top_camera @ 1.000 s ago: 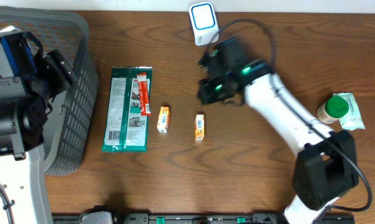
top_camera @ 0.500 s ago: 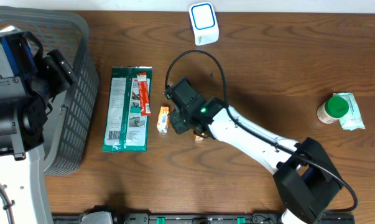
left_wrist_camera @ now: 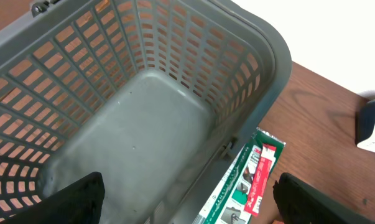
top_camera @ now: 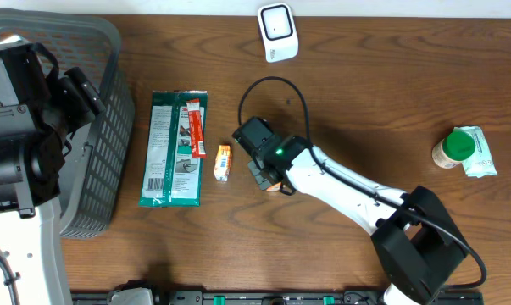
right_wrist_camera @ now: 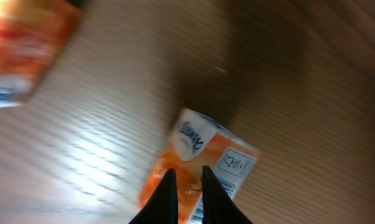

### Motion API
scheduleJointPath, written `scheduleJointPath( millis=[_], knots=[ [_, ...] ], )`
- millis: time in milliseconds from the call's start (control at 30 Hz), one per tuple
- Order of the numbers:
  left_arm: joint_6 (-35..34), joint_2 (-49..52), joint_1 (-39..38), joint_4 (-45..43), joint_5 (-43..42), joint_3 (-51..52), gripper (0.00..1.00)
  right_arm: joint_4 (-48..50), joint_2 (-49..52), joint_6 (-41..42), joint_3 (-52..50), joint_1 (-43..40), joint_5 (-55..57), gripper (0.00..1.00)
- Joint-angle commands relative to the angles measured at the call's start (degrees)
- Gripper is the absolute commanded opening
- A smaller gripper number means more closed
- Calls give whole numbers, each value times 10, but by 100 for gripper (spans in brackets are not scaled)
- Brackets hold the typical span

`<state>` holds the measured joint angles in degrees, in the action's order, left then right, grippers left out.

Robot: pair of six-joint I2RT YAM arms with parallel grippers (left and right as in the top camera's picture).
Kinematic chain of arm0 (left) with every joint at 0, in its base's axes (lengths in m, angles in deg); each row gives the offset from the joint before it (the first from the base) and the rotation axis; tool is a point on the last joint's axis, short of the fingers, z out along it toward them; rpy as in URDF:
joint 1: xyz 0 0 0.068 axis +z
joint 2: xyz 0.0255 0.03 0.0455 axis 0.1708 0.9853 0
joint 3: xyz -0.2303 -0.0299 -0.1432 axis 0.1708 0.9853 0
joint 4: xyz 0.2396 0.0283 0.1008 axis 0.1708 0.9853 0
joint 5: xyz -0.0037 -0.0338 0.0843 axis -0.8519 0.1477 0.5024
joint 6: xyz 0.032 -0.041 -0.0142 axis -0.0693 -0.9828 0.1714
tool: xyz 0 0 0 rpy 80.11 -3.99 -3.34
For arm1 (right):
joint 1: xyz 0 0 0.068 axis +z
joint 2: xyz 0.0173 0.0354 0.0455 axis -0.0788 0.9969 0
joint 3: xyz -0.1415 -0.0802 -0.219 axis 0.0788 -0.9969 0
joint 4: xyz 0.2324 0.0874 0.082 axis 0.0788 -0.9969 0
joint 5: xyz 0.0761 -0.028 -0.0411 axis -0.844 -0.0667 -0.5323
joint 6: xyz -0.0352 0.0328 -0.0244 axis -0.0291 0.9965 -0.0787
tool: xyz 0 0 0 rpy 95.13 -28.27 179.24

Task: Scan the item barcode
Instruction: 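Swing the right gripper left over the orange Kleenex packs, then lower the right gripper and grasp the right orange Kleenex pack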

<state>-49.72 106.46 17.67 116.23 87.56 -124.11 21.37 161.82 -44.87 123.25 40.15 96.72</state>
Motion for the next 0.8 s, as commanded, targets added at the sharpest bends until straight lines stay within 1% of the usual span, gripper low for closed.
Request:
scheduleJointPath(
  millis=[0, 200, 267, 333, 367, 400, 433, 467, 500, 533, 567, 633, 767],
  knots=[
    [-1, 1, 2, 1, 5, -3, 88, -14, 3, 5, -4, -23, 49, 11],
    [-1, 1, 2, 5, 5, -3, 88, -31, 3, 5, -4, -58, 48, 11],
    [-1, 1, 2, 5, 5, -3, 88, -30, 3, 7, -4, -66, 33, 11],
    [-1, 1, 2, 5, 5, -3, 88, -25, 3, 30, -4, -71, -3, 12],
    [-1, 1, 2, 5, 5, -3, 88, -20, 3, 48, -4, -72, -28, 14],
    [-1, 1, 2, 5, 5, -3, 88, -14, 3, 59, -4, -72, -51, 19],
    [-1, 1, 2, 5, 5, -3, 88, -5, 3, 63, -4, -71, -75, 29],
    [-1, 1, 2, 5, 5, -3, 88, 3, 3, 63, -4, -68, -89, 34],
    [-1, 1, 2, 5, 5, -3, 88, 13, 3, 66, -4, -63, -92, 42],
    [-1, 1, 2, 5, 5, -3, 88, 18, 3, 65, -4, -58, -90, 48],
    [-1, 1, 2, 5, 5, -3, 88, 22, 3, 65, -4, -52, -89, 51],
    [-1, 1, 2, 5, 5, -3, 88, 23, 3, 70, -4, -43, -82, 53],
    [-1, 1, 2, 5, 5, -3, 88, 19, 3, 106, -8, -18, -21, 52]
  ],
)
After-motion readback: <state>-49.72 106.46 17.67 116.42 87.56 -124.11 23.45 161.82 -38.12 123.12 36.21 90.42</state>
